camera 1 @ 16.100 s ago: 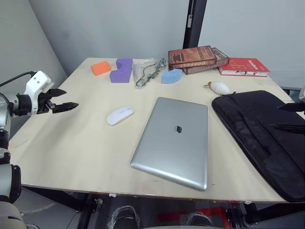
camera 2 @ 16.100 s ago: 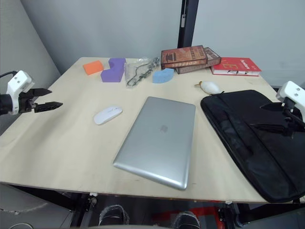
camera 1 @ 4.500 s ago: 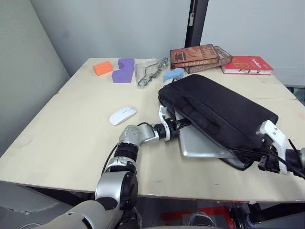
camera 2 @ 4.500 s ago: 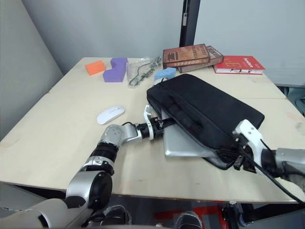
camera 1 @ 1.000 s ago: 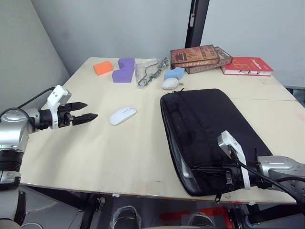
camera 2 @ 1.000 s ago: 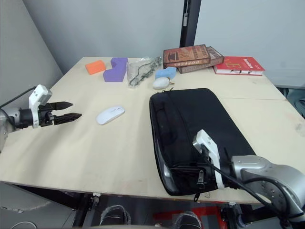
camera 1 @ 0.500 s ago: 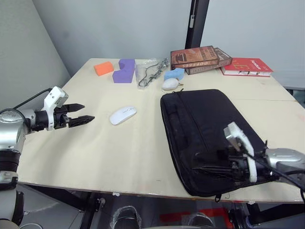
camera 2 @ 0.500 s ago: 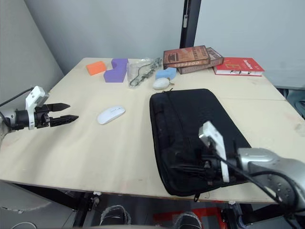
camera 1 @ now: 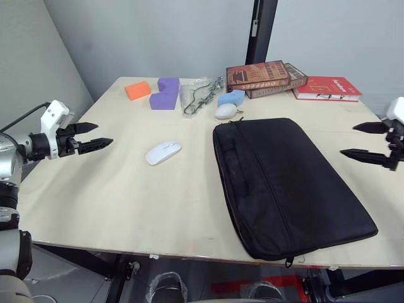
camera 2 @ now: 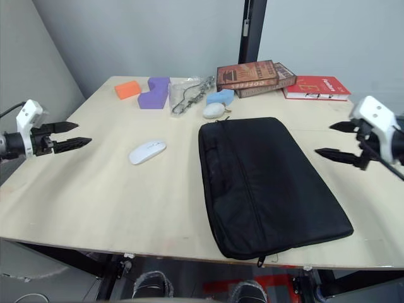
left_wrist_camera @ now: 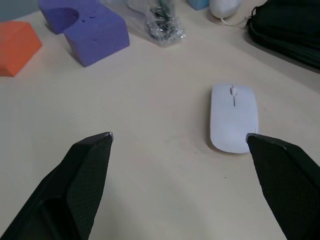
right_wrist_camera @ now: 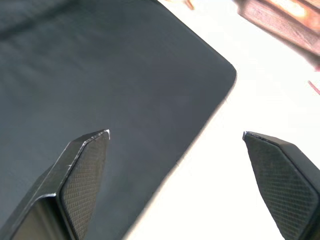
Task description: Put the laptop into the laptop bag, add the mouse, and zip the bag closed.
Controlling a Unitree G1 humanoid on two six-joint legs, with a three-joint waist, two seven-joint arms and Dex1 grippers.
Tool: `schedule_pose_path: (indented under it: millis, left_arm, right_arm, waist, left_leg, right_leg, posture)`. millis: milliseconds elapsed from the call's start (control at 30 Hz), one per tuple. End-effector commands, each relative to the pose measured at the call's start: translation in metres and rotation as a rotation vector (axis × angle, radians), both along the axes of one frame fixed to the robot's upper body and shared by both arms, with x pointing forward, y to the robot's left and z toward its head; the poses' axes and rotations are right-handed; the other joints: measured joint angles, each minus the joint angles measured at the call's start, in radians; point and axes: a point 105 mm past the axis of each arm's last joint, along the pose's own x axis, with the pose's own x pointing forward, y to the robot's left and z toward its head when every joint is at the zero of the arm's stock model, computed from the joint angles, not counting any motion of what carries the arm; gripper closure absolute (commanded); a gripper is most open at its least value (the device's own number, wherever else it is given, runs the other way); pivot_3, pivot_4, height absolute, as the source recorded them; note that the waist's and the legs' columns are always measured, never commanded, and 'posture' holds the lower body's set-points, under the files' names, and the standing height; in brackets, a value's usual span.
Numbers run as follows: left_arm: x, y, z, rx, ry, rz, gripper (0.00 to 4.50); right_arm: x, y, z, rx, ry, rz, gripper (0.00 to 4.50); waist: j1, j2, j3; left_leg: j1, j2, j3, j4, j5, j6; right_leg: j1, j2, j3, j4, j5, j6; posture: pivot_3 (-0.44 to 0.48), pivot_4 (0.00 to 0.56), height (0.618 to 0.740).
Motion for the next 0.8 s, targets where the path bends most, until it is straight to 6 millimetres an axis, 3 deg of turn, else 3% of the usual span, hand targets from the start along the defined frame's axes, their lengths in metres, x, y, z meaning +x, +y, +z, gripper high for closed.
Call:
schedule_pose_path:
  millis: [33, 400, 567, 667, 800]
  left_arm:
    - [-0.002, 0.012, 0.023, 0.043, -0.067, 0.031, 0.00]
    - [0.004, 0.006, 0.023, 0.025, -0.084, 0.027, 0.00]
    - [0.002, 0.008, 0.017, 0.012, -0.078, 0.037, 0.00]
    - [0.002, 0.011, 0.013, 0.003, -0.088, 0.061, 0.00]
    - [0.002, 0.006, 0.007, -0.022, -0.104, 0.065, 0.00]
  right_arm:
    - [0.001, -0.014, 0.018, -0.043, -0.052, -0.014, 0.03]
    - [0.020, -0.015, 0.011, -0.041, -0.065, 0.014, 0.03]
    - [0.025, 0.011, 0.011, 0.066, -0.109, 0.107, 0.03]
    - [0.026, 0.047, 0.022, 0.210, -0.175, 0.215, 0.03]
    - [0.005, 0.115, 0.043, 0.493, -0.236, 0.446, 0.03]
  waist:
    - [-0.002, 0.000, 0.000]
    - [-0.001, -0.001, 0.001]
    - [-0.002, -0.001, 0.001]
    - [-0.005, -0.001, 0.001]
    - [-0.002, 0.000, 0.001]
  left_leg:
    - [0.000, 0.000, 0.000, 0.000, 0.000, 0.000]
    - [0.000, 0.000, 0.000, 0.005, -0.001, 0.000]
    - [0.000, 0.000, 0.000, 0.005, 0.001, 0.003]
    - [0.001, 0.001, 0.000, 0.005, 0.001, 0.003]
    - [0.001, 0.002, 0.000, 0.005, 0.001, 0.003]
  right_leg:
    - [0.000, 0.000, 0.000, 0.001, 0.000, 0.000]
    - [0.000, 0.000, 0.000, 0.006, -0.001, -0.011]
    - [0.000, 0.000, 0.000, 0.006, -0.002, -0.013]
    - [-0.001, 0.000, 0.000, 0.008, -0.002, -0.013]
    - [-0.001, 0.001, 0.000, 0.009, -0.002, -0.014]
  posture:
    - [0.000, 0.150, 0.734]
    - [0.000, 0.150, 0.734]
    - [0.000, 0.150, 0.734]
    - [0.000, 0.150, 0.734]
    - [0.000, 0.150, 0.734]
